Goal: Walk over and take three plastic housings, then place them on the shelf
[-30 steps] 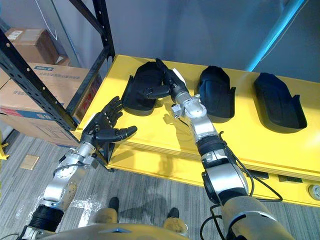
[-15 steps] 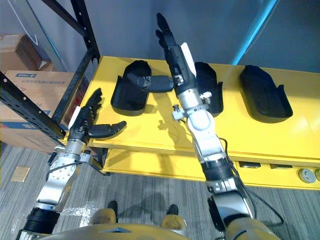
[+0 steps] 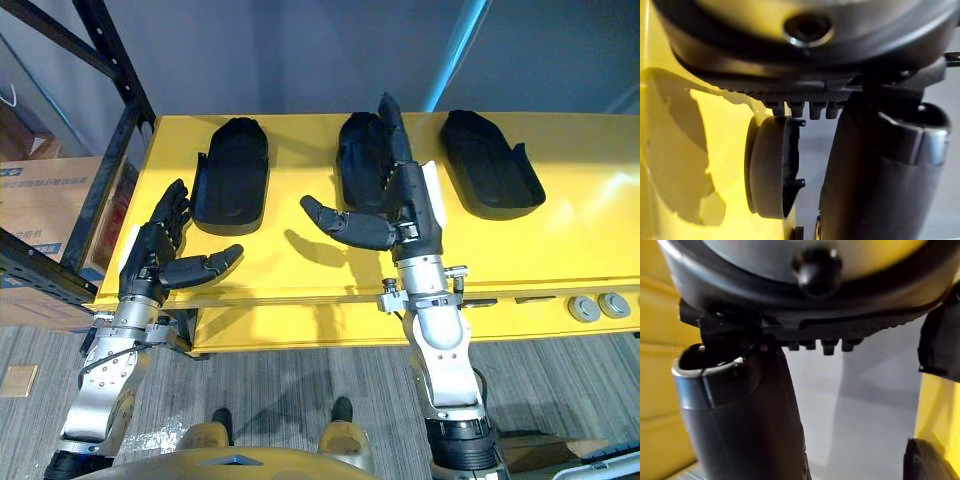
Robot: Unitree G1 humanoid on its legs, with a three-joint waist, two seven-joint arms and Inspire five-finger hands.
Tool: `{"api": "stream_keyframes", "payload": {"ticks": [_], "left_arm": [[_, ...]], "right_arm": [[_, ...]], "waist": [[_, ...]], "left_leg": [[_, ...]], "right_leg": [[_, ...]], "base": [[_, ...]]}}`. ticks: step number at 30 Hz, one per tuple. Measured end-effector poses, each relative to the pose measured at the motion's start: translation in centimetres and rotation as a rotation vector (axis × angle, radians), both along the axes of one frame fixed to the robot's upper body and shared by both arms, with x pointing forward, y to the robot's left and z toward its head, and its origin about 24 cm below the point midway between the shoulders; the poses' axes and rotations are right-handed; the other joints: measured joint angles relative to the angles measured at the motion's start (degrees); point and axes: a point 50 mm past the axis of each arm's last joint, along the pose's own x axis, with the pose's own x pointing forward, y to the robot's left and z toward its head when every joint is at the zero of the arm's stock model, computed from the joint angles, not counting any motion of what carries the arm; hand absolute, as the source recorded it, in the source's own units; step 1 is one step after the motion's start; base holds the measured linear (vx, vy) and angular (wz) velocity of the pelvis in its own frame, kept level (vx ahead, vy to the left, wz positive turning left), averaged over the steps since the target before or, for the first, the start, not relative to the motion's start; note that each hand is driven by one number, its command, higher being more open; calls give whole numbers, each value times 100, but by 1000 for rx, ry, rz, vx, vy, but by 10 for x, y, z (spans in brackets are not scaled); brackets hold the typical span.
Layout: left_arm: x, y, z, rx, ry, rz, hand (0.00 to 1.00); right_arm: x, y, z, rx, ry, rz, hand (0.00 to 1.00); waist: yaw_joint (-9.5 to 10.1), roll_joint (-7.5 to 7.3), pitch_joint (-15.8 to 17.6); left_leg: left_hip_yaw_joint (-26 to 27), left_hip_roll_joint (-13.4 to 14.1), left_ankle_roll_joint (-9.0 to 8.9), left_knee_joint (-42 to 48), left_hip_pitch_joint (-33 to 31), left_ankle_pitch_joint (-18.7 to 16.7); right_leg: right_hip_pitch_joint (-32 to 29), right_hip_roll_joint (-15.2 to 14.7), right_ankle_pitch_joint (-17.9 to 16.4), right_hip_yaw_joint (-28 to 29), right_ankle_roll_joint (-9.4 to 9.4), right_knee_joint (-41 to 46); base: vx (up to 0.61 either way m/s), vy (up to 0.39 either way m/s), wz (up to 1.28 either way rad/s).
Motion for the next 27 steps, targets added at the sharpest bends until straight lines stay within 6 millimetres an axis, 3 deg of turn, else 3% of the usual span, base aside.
{"api": "stream_keyframes", "payload": {"ticks": [5, 12, 27], "left_arm": [[-1, -3, 0, -73, -6, -18, 100], [-8, 11, 8, 248, -84, 265, 100], [-13, 26, 13, 208, -139, 461, 100]], "right_arm": [[-12, -4, -9, -1, 34, -17, 100], [-22, -15, -22, 31, 95, -56, 100], [-28, -15, -28, 65, 104, -71, 100]], "waist": [[-41, -7, -5], [-161, -4, -12], [-160, 55, -237]], "left_leg": [[77, 1, 3, 1, -2, -18], [144, 9, 0, -4, -3, -36], [182, 4, -2, -42, -19, -41]], "right_leg": [[-68, 6, 3, 102, 4, 9], [-123, 20, 5, 157, 7, 6], [-177, 25, 7, 197, 10, -9]], "base": [[-9, 6, -10], [3, 1, -5], [-2, 1, -1]]}}
